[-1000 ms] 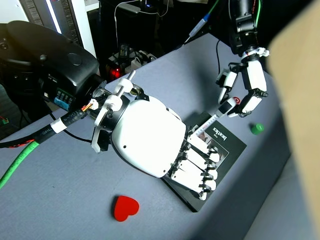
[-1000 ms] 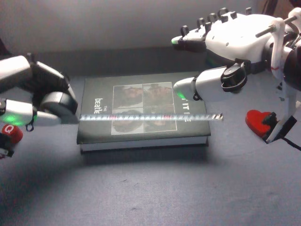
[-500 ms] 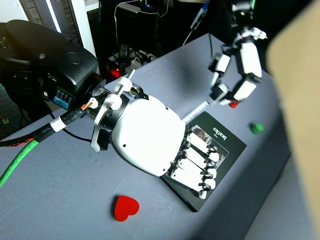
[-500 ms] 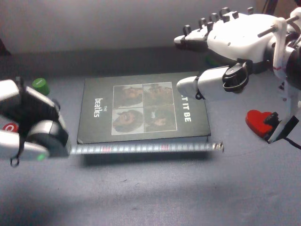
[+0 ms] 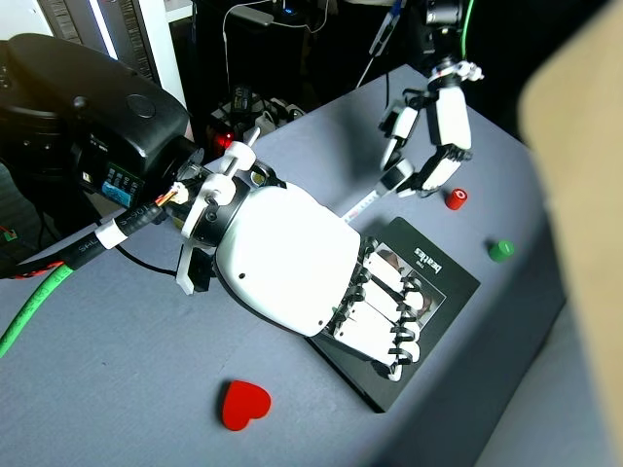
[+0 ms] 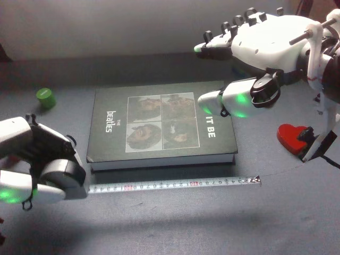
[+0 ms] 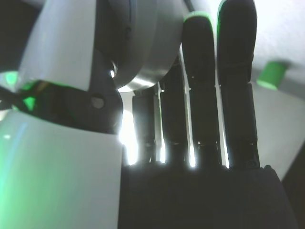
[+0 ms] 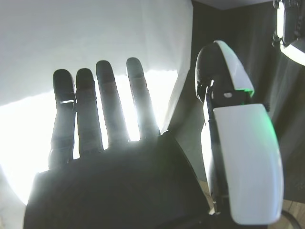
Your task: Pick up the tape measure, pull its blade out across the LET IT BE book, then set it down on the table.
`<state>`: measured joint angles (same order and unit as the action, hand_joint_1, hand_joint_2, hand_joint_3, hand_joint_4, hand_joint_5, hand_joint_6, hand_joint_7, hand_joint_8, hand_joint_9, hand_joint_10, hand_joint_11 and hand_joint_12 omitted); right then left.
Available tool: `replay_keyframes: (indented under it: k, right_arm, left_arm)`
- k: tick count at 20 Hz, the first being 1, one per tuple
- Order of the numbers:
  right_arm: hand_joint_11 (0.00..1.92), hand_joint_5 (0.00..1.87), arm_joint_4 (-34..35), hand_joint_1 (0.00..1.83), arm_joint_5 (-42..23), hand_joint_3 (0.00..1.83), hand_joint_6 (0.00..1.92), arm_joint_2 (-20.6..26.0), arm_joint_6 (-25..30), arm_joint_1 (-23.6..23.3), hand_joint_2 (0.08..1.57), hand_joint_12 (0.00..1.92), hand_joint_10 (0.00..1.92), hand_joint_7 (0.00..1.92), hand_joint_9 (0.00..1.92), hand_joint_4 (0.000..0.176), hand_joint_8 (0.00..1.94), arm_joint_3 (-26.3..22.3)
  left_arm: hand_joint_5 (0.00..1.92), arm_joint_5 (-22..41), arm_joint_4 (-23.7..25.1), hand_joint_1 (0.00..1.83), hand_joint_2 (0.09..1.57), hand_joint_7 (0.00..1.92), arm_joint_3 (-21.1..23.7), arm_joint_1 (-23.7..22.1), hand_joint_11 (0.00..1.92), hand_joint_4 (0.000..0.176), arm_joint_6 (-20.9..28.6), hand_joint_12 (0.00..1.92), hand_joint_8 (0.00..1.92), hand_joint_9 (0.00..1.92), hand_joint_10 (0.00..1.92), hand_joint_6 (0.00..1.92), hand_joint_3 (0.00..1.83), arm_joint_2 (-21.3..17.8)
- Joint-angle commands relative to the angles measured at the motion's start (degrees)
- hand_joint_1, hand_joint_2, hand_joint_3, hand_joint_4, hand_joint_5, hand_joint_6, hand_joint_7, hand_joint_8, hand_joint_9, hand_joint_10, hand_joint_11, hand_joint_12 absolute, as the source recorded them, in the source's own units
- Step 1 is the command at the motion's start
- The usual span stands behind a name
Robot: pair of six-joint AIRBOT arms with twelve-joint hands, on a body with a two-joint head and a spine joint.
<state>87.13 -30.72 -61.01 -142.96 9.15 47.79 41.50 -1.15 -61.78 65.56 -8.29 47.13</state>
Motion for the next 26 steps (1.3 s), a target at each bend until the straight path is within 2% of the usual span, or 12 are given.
replay_keyframes:
  k: [1, 10, 13, 14, 15, 16, 17, 18, 19, 20, 22, 26]
  right_arm:
    - [0.00, 0.23, -3.3, 0.30, -0.8, 0.00, 0.00, 0.3, 0.2, -0.7, 1.13, 0.76, 0.00, 0.22, 0.19, 0.091, 0.00, -0.3]
    - [0.00, 0.24, -4.3, 0.30, -0.4, 0.00, 0.00, 0.3, 0.2, -0.6, 1.14, 0.76, 0.00, 0.23, 0.20, 0.083, 0.00, -0.4]
    - [0.00, 0.25, -4.3, 0.30, -0.3, 0.00, 0.00, 0.3, 0.2, -0.5, 1.14, 0.76, 0.00, 0.24, 0.20, 0.083, 0.00, -0.4]
    - [0.00, 0.25, -4.3, 0.30, -0.2, 0.00, 0.00, 0.3, 0.2, -0.4, 1.14, 0.77, 0.00, 0.24, 0.21, 0.083, 0.00, -0.5]
    - [0.00, 0.25, -4.3, 0.30, -0.2, 0.00, 0.00, 0.3, 0.2, -0.3, 1.14, 0.77, 0.00, 0.24, 0.21, 0.083, 0.00, -0.5]
    - [0.00, 0.25, -4.4, 0.30, -0.2, 0.00, 0.00, 0.3, 0.2, -0.3, 1.14, 0.77, 0.00, 0.24, 0.21, 0.083, 0.00, -0.5]
    - [0.00, 0.25, -4.4, 0.30, -0.1, 0.00, 0.00, 0.3, 0.2, -0.3, 1.14, 0.77, 0.00, 0.24, 0.21, 0.083, 0.00, -0.5]
    - [0.00, 0.25, -4.4, 0.30, -0.1, 0.00, 0.00, 0.3, 0.2, -0.3, 1.14, 0.77, 0.00, 0.24, 0.20, 0.080, 0.00, -0.5]
    - [0.00, 0.25, -4.4, 0.30, 0.0, 0.00, 0.00, 0.3, 0.2, -0.3, 1.14, 0.77, 0.00, 0.24, 0.20, 0.080, 0.00, -0.6]
    - [0.00, 0.25, -4.4, 0.30, 0.0, 0.00, 0.00, 0.3, 0.2, -0.3, 1.14, 0.77, 0.00, 0.24, 0.20, 0.080, 0.00, -0.6]
    - [0.00, 0.25, -4.4, 0.30, 0.1, 0.00, 0.00, 0.3, 0.2, -0.3, 1.14, 0.77, 0.00, 0.24, 0.20, 0.079, 0.00, -0.6]
    - [0.00, 0.26, -4.5, 0.31, 0.2, 0.00, 0.00, 0.3, 0.2, -0.2, 1.13, 0.82, 0.01, 0.25, 0.22, 0.078, 0.00, -0.7]
  left_arm:
    - [0.95, 6.1, -1.6, 1.38, 1.11, 0.95, -0.5, 0.0, 0.97, 0.000, 0.6, 1.07, 1.06, 0.93, 1.27, 0.82, 0.00, 0.5]
    - [0.93, 6.8, -1.6, 1.38, 1.12, 0.96, -3.3, 1.0, 0.96, 0.000, -0.2, 1.09, 1.05, 0.92, 1.28, 0.85, 0.00, 3.8]
    - [0.85, 6.8, -1.6, 1.37, 1.13, 0.98, -3.4, 1.0, 0.89, 0.000, -0.2, 1.11, 1.01, 0.88, 1.31, 0.99, 0.00, 3.9]
    - [0.82, 6.8, -1.5, 1.23, 1.16, 0.95, -3.3, 1.0, 0.78, 0.000, -0.2, 1.07, 1.09, 0.82, 0.87, 1.14, 0.00, 3.9]
    - [0.82, 6.8, -1.3, 1.23, 1.16, 0.95, -3.2, 1.0, 0.78, 0.000, -0.2, 1.07, 1.09, 0.82, 0.87, 1.14, 0.00, 3.9]
    - [0.82, 6.8, -1.3, 1.20, 1.17, 0.93, -3.1, 1.0, 0.75, 0.000, -0.2, 1.04, 1.12, 0.86, 0.62, 1.17, 0.00, 3.9]
    - [0.82, 6.8, -1.3, 1.20, 1.17, 0.93, -3.0, 1.1, 0.75, 0.000, -0.2, 1.04, 1.12, 0.86, 0.62, 1.17, 0.00, 3.8]
    - [0.73, 6.8, -1.1, 1.05, 1.13, 0.80, -3.0, 1.2, 0.64, 0.000, -0.2, 0.96, 0.51, 0.79, 0.39, 0.51, 0.00, 3.8]
    - [0.73, 7.0, -1.0, 1.05, 1.13, 0.80, -3.1, 1.2, 0.64, 0.000, -0.2, 0.96, 0.51, 0.79, 0.39, 0.51, 0.00, 3.7]
    - [0.62, 7.1, -1.0, 0.75, 1.10, 0.66, -3.2, 1.3, 0.35, 0.000, -0.2, 0.85, 0.02, 0.60, 0.05, 0.02, 0.00, 3.7]
    - [0.44, 7.1, -1.0, 0.51, 1.10, 0.47, -3.2, 1.2, 0.14, 0.000, -0.1, 0.81, 0.00, 0.41, 0.00, 0.00, 0.00, 3.6]
    - [0.24, 7.7, -1.0, 0.44, 1.02, 0.25, -3.4, 1.2, 0.00, 0.000, -0.2, 0.80, 0.00, 0.25, 0.00, 0.00, 0.00, 3.3]
